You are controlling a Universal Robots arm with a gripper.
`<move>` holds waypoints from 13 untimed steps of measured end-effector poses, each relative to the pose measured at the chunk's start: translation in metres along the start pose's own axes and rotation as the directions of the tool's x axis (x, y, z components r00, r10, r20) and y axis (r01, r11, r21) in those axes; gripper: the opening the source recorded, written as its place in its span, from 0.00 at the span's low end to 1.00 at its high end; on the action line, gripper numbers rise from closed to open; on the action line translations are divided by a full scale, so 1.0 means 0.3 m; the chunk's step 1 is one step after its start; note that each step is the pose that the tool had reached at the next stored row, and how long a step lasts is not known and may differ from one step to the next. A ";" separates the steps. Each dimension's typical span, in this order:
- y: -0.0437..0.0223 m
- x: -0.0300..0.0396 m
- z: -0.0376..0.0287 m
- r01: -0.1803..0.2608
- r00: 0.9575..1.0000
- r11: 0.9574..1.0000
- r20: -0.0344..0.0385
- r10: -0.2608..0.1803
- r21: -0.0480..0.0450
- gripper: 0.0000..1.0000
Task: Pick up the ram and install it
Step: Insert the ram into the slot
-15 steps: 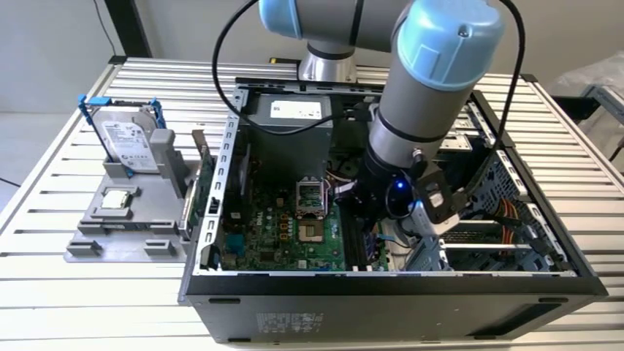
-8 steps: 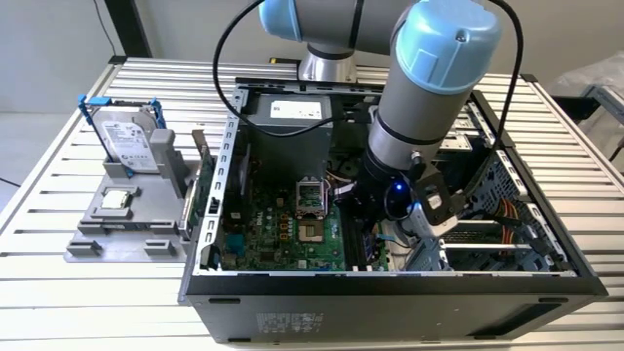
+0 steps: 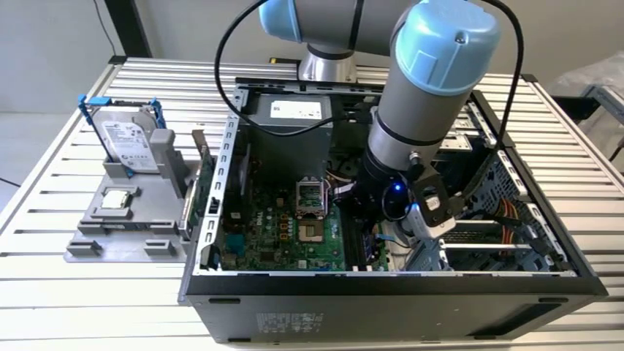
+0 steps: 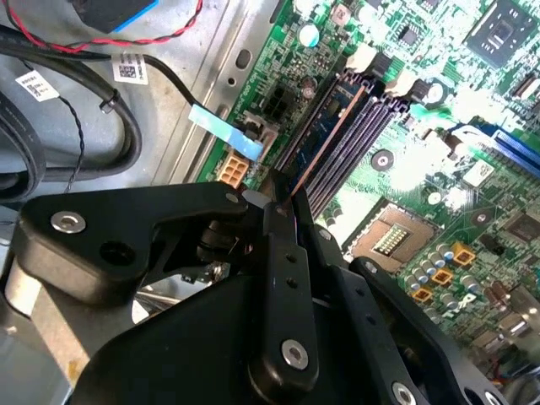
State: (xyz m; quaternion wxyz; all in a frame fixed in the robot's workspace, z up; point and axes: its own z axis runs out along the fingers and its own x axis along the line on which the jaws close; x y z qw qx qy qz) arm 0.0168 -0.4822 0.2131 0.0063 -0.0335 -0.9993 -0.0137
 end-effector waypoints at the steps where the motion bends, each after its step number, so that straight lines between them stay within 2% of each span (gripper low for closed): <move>1: 0.000 0.000 0.000 0.000 1.000 1.000 0.000 0.000 0.000 0.00; 13: -0.001 0.000 0.000 0.013 1.000 1.000 -0.004 -0.013 0.001 0.00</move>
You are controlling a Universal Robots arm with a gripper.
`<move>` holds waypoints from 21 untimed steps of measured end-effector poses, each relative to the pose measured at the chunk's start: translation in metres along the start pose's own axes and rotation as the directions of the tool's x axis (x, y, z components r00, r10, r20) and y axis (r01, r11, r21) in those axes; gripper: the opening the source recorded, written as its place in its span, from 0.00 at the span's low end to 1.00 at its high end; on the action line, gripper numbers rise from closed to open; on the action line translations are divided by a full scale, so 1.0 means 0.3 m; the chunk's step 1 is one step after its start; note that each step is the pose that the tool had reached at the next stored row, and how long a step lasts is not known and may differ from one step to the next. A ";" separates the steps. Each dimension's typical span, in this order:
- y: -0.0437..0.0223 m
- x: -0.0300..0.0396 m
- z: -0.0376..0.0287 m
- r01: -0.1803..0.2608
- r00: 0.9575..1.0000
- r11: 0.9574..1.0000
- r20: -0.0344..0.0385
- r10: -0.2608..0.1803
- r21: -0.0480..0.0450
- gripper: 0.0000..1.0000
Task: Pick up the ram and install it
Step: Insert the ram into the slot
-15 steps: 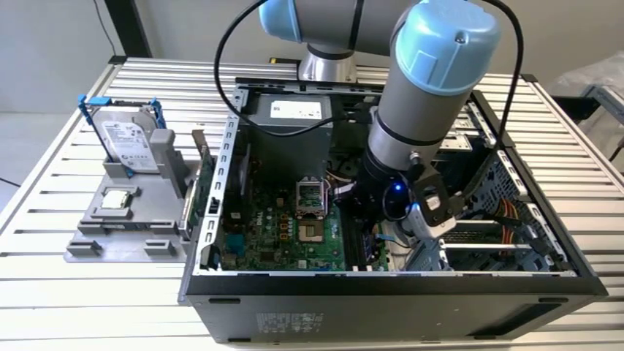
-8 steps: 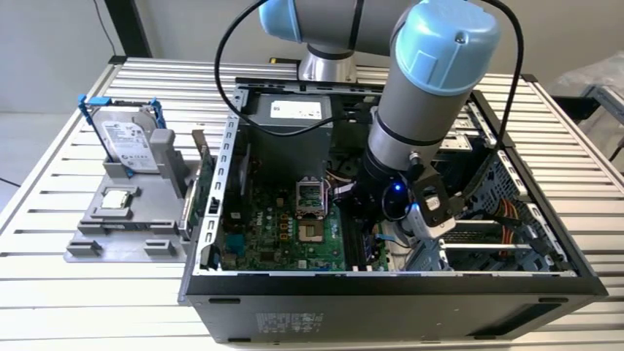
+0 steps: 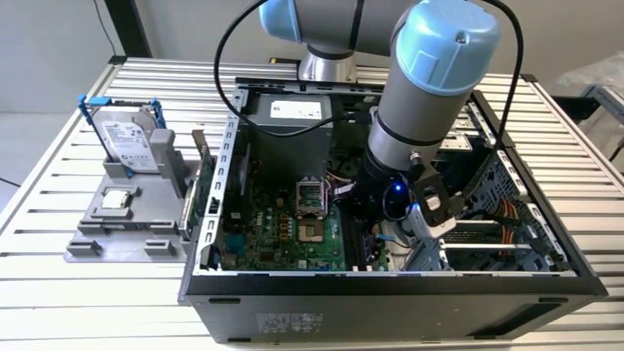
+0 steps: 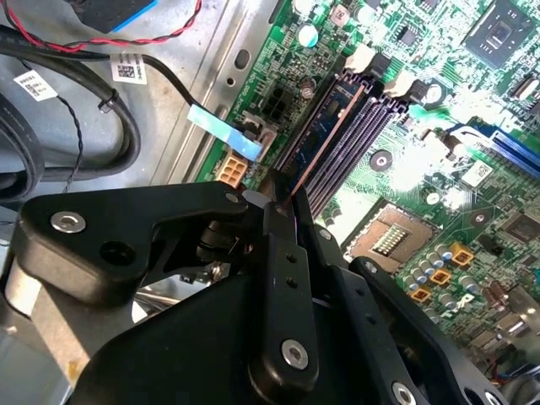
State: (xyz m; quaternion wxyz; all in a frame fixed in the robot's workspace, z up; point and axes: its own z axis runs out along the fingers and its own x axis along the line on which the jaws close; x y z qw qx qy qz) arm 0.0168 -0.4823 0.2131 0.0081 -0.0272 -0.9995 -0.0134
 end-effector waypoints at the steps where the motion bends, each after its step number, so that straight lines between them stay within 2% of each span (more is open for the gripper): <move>1: 0.000 0.000 0.000 0.001 1.000 1.000 -0.001 -0.001 0.000 0.00; 6: 0.000 0.000 0.001 0.005 1.000 1.000 -0.007 -0.004 0.000 0.00; 21: -0.005 -0.002 0.001 -0.013 1.000 1.000 -0.013 0.013 0.000 0.00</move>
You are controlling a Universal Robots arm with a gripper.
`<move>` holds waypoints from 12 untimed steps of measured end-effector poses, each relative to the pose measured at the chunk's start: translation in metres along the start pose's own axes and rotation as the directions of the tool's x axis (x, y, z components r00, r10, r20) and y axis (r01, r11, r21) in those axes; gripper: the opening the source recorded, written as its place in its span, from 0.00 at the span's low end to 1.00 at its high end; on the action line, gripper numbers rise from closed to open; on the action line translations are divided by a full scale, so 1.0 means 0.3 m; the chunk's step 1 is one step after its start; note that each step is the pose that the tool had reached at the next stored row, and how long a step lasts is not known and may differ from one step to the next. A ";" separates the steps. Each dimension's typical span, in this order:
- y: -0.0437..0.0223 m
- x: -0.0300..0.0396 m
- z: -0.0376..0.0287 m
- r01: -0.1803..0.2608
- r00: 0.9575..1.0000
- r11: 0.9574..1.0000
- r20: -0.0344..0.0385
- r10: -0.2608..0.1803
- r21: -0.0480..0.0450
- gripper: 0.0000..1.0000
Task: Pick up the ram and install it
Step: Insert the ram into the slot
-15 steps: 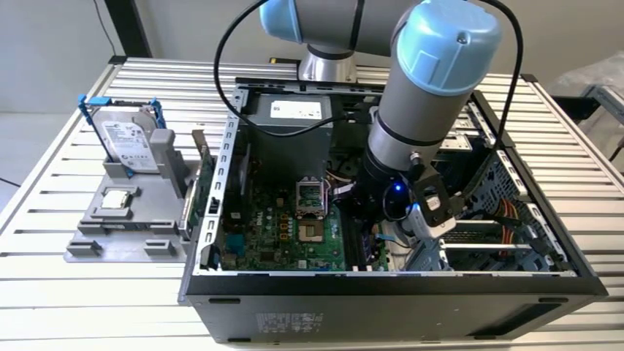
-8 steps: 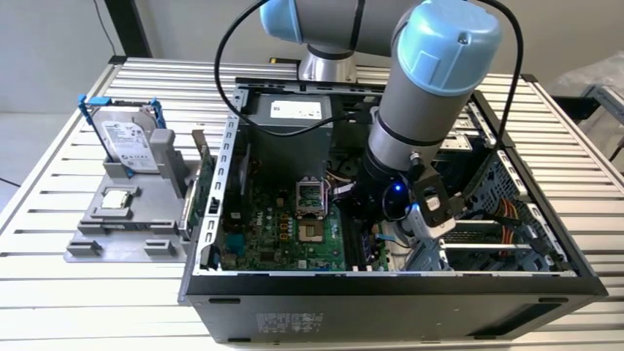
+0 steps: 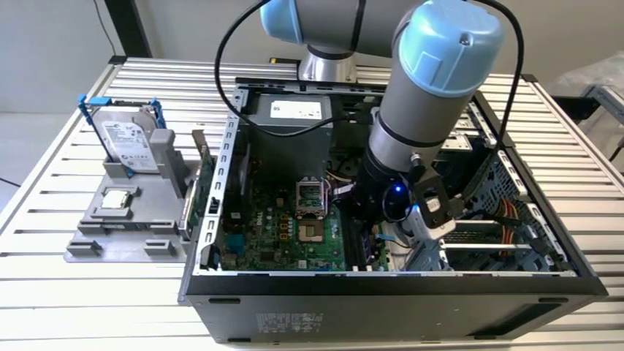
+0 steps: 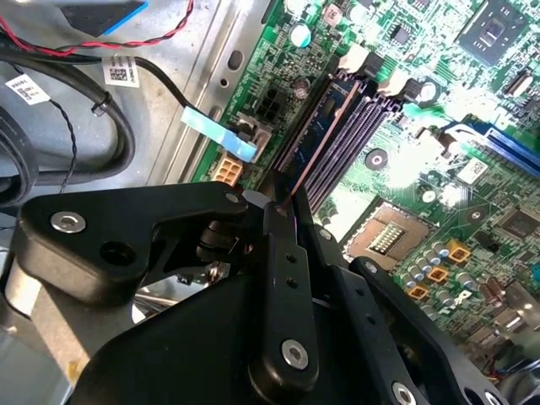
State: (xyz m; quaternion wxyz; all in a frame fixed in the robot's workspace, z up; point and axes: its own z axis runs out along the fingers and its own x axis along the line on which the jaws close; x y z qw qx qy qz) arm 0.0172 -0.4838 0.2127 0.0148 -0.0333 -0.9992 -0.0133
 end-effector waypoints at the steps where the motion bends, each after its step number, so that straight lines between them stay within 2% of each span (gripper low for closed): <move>1: 0.000 0.000 0.000 0.000 1.000 1.000 -0.001 0.000 0.000 0.00; 4: -0.001 -0.003 0.000 -0.007 1.000 1.000 -0.004 0.007 0.000 0.00; 12: -0.001 -0.006 0.000 -0.048 0.999 0.999 -0.006 0.048 -0.001 0.00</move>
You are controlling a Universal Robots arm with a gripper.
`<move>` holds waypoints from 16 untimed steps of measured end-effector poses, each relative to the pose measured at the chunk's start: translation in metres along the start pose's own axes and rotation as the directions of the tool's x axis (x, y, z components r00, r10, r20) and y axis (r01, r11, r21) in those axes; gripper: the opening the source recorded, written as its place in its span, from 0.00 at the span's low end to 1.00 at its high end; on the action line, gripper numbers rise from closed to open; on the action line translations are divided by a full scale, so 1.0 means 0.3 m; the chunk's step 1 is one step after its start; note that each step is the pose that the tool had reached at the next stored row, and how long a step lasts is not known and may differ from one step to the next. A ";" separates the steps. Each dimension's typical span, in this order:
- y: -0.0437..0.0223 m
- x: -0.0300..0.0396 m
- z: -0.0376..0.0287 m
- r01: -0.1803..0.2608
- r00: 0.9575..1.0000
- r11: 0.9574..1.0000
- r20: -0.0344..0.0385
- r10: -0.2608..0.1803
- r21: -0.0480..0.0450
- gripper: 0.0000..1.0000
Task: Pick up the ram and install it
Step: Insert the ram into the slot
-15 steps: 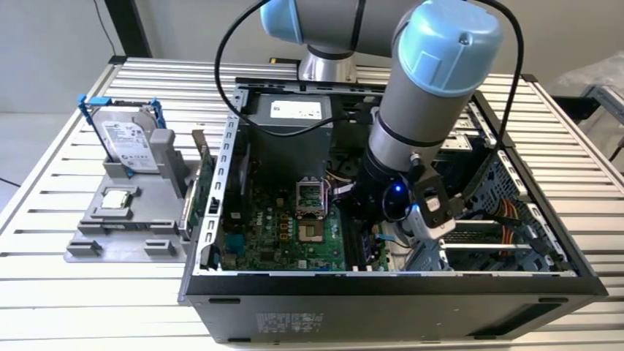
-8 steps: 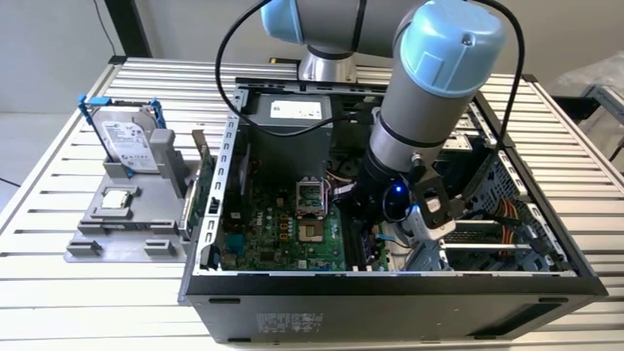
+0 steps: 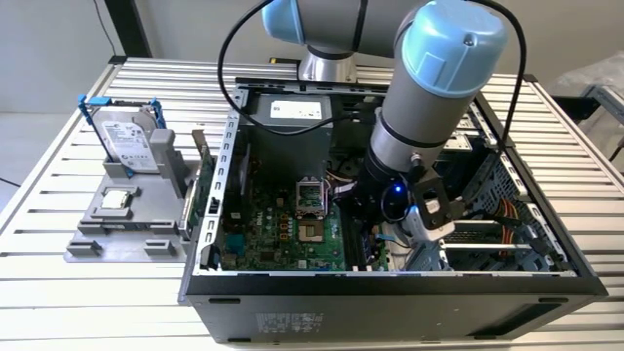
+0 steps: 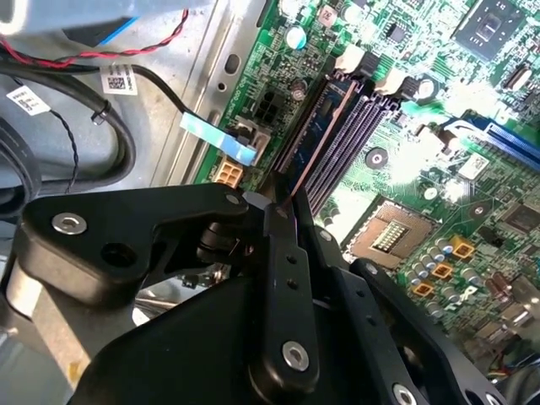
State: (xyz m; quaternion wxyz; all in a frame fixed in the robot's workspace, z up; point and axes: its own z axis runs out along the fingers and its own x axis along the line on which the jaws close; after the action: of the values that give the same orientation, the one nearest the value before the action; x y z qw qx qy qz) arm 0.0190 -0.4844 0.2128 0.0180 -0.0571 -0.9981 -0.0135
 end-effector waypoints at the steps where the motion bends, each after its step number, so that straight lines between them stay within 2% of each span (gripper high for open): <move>1: 0.000 0.000 0.000 -0.007 1.000 1.000 0.000 0.007 0.000 0.00; 7: 0.000 -0.001 0.001 -0.031 1.000 1.000 -0.001 0.031 -0.001 0.00; 16: 0.000 -0.001 0.006 -0.043 0.999 0.999 -0.002 0.043 -0.001 0.00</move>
State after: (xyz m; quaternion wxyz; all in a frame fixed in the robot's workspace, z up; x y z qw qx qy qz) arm 0.0193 -0.4844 0.2108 0.0192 -0.0787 -0.9966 -0.0138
